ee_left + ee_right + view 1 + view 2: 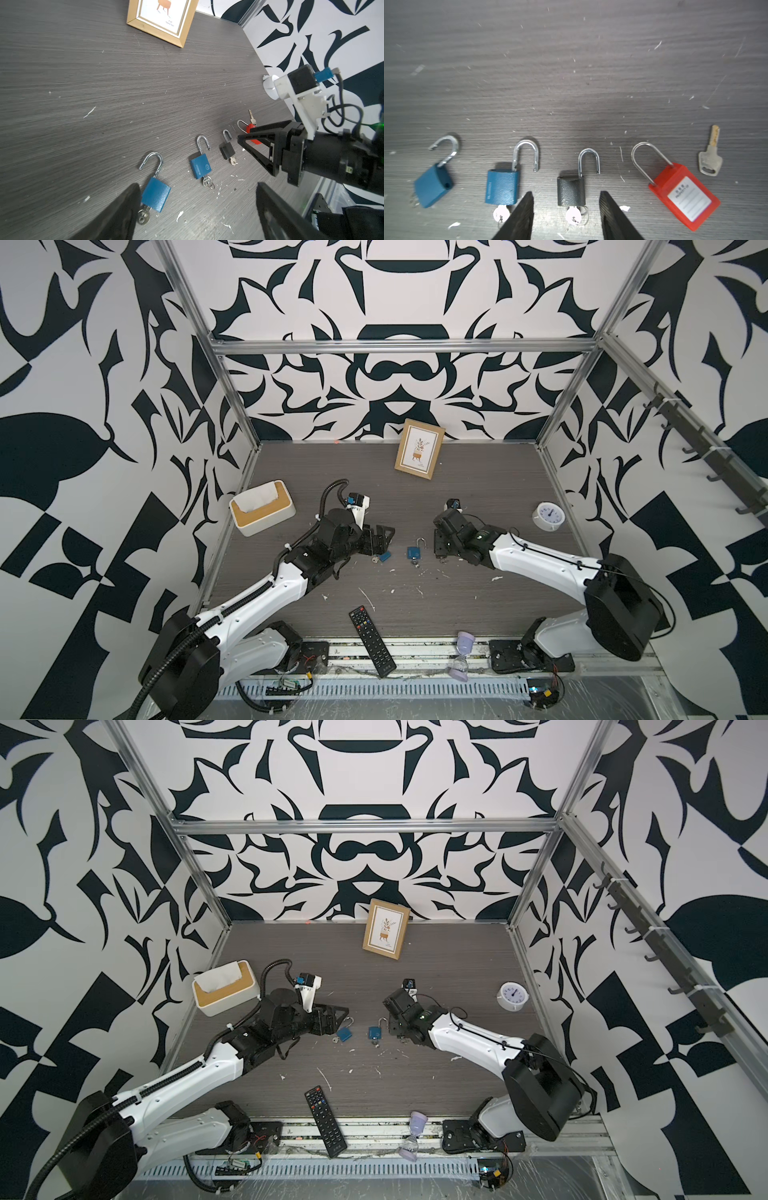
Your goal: Lock with the key
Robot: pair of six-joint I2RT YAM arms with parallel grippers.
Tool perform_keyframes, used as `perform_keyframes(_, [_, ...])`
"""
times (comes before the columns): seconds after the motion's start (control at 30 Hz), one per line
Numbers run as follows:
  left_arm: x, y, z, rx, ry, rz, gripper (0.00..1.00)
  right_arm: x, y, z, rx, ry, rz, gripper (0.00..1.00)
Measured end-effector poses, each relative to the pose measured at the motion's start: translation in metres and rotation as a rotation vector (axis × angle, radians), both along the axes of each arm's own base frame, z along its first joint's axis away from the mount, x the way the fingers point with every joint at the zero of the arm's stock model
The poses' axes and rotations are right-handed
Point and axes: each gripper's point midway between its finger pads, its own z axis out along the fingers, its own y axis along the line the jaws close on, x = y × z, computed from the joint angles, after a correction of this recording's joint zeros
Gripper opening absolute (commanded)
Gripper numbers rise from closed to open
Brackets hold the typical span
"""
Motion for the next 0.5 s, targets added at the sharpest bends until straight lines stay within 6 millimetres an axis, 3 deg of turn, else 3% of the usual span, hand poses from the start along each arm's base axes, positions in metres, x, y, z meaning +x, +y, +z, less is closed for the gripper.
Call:
perform_keyframes(0.17, [0.003, 0.002, -0.005, -0.012, 0.029, 0.008, 0.90, -0.002, 0.000, -0.023, -0.044, 0.056, 0.006, 0.52])
perform_keyframes(0.5, [0.001, -0.008, -0.004, -0.046, 0.037, -0.056, 0.90, 0.003, 0.006, -0.031, -0.064, 0.073, 0.023, 0.52])
